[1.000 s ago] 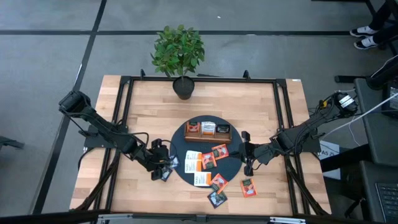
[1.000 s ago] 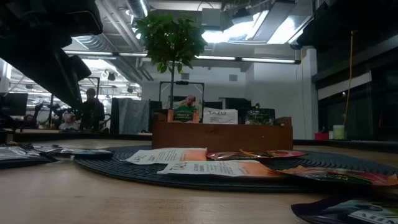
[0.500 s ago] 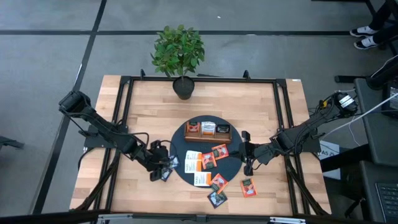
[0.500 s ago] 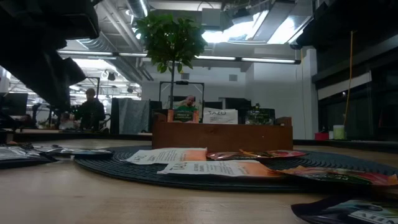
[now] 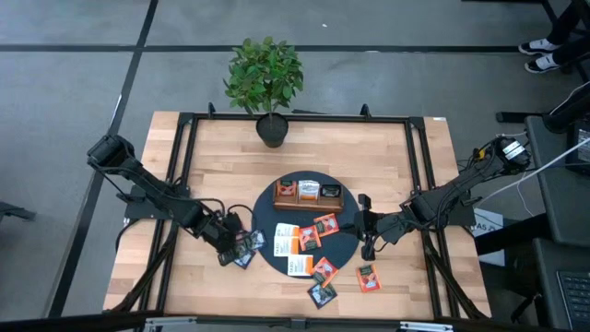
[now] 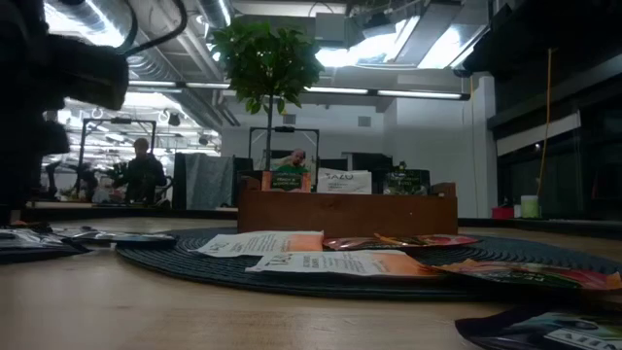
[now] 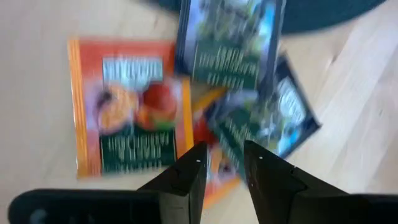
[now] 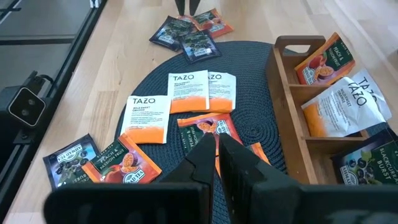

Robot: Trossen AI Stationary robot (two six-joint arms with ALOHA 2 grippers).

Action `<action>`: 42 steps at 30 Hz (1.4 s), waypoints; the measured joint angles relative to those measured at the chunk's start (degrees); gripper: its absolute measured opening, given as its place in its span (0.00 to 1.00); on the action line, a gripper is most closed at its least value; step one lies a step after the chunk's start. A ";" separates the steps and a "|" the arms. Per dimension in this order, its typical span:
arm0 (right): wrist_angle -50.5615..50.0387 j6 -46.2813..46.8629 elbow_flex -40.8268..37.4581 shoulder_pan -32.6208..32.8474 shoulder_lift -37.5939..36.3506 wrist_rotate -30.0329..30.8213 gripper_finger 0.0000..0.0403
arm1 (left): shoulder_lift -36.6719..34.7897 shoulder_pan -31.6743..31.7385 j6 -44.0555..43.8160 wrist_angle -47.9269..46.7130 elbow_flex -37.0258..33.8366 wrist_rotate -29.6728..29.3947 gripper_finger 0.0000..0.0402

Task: Pick & Place Tea
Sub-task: Put the orange tea bag into the left side of the wooden organizer

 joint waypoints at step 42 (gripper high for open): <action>-2.13 -0.01 0.00 0.13 0.04 -0.55 0.06 | -7.74 -16.97 -45.99 -17.38 0.00 -15.52 0.25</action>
